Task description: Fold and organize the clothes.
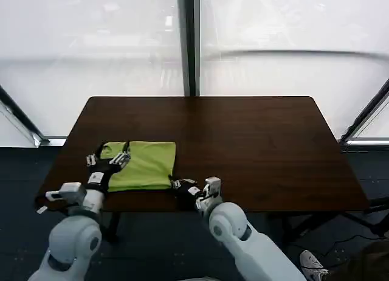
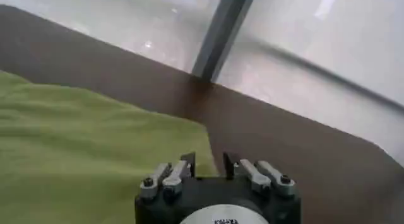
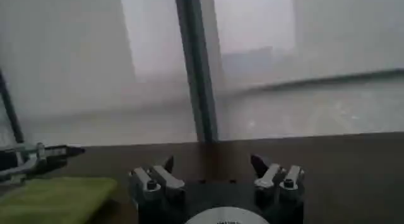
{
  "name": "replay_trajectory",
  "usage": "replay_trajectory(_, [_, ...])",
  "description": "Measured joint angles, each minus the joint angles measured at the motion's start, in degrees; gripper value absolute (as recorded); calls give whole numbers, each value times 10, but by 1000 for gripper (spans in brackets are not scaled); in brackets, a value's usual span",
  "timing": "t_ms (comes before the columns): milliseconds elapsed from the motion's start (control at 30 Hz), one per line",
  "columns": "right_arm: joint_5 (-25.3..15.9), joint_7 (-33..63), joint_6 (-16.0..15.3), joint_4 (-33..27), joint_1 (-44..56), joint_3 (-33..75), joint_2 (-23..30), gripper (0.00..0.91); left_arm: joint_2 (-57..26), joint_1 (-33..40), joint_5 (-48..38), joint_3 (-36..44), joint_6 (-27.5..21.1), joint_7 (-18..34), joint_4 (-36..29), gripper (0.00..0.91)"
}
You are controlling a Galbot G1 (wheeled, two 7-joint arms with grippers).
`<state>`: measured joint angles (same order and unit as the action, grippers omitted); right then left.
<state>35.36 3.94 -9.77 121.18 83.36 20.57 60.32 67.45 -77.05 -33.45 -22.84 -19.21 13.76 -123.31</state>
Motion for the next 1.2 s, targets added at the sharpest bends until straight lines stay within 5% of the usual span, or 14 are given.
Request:
replay_trajectory(100, [66, 34, -74, -11, -60, -62, 7, 878, -9, -15, 14, -24, 6, 1, -4, 878])
replay_trajectory(500, [111, 85, -172, -111, -230, -273, 81, 878, 3, -51, 46, -67, 19, 0, -12, 878])
replay_trajectory(533, [110, 84, -172, -120, -234, -279, 90, 839, 4, -55, 49, -70, 21, -1, -13, 878])
replay_trajectory(633, [111, 79, -171, -144, -240, -285, 112, 507, 7, -64, 54, -78, 26, -2, -18, 878])
replay_trajectory(733, [111, 72, -167, -165, -241, -289, 130, 39, 10, -75, 55, -87, 30, -3, -23, 878])
replay_trajectory(933, [90, 72, -159, -170, -225, -278, 142, 0, 10, -84, 53, -102, 33, -3, -33, 878])
replay_trajectory(1200, [66, 86, -198, -107, -172, -198, 95, 0, 17, -81, 54, -102, 34, -3, -35, 878])
